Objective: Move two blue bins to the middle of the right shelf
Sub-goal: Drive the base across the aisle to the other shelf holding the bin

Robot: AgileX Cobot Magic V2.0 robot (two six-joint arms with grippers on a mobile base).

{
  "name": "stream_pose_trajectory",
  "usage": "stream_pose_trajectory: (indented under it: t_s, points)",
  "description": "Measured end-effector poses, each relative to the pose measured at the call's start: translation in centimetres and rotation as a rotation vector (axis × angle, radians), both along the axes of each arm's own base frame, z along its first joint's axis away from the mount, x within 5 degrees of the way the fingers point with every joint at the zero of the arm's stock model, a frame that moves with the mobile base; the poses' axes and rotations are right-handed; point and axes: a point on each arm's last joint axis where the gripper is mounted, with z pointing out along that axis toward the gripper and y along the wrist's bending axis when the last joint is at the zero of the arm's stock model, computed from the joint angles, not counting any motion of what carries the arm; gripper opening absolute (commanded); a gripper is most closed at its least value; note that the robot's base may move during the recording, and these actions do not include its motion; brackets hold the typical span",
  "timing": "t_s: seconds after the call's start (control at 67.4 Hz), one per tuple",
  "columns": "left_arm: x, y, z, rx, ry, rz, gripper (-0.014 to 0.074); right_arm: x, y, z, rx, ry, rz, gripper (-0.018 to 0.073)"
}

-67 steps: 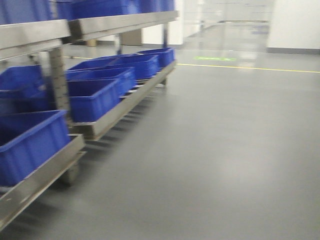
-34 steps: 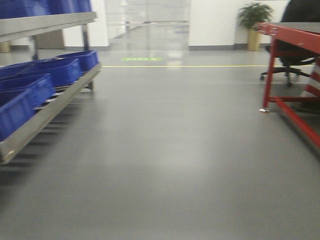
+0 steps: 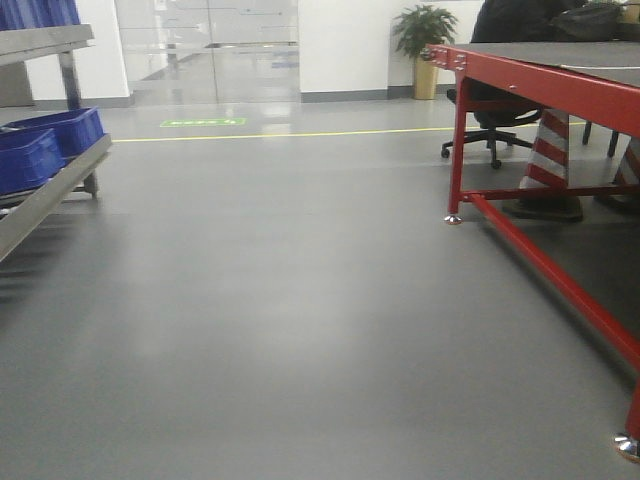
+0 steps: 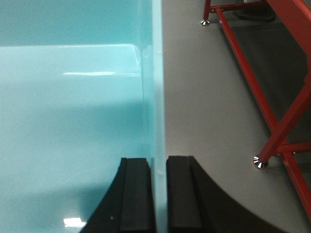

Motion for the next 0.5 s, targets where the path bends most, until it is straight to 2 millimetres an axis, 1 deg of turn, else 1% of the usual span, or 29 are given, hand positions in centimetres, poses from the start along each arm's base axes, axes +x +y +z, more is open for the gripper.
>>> stream_pose_trajectory:
  t_s: [0.504]
  points:
    - [0.01, -0.01, 0.01, 0.000, -0.001, -0.001, -0.0111, 0.00, 0.00, 0.00, 0.000, 0.000, 0.000, -0.0165]
